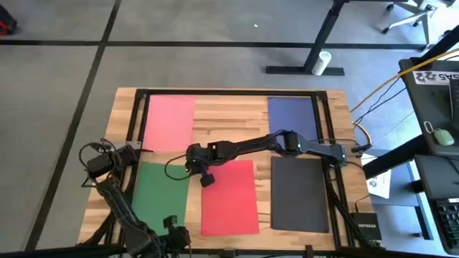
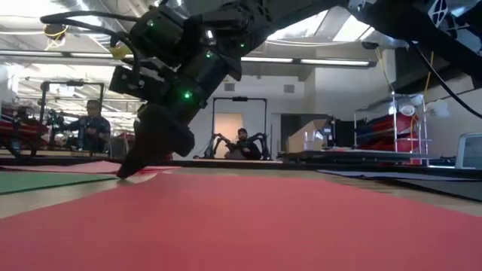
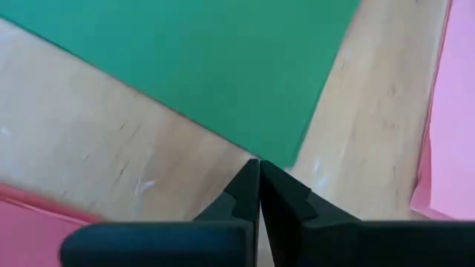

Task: Organize paper
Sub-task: Adjust the stacked green papers on the table, then return to Home Position

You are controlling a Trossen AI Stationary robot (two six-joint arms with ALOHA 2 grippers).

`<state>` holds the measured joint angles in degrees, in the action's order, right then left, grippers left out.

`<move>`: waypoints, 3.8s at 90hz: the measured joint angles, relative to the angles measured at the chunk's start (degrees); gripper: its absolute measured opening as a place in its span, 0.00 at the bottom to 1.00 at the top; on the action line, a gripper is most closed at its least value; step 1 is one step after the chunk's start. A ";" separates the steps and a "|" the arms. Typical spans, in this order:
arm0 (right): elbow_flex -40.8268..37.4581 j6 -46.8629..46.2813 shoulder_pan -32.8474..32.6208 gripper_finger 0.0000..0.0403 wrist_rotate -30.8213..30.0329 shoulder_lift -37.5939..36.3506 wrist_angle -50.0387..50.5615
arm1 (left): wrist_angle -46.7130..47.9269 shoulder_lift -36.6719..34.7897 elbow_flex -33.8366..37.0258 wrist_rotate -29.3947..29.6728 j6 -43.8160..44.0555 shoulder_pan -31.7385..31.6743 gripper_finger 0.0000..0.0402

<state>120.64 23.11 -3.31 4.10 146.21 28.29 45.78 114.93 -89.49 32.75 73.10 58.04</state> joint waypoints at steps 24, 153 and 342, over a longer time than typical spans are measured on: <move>0.00 -0.13 0.51 0.00 0.51 0.85 -1.43 | -0.07 -0.04 0.00 -0.02 0.02 0.00 0.00; -0.13 3.42 -3.45 0.00 5.07 -8.63 22.61 | -3.22 -3.71 -0.09 16.27 -0.98 4.57 0.00; -73.35 -39.35 -43.69 0.00 -20.99 -84.92 -12.54 | -46.13 -13.48 12.98 -31.87 -63.76 -23.29 0.00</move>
<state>47.29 -16.24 -47.00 -16.89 61.29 15.75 -0.35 101.45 -76.52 0.88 9.34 34.75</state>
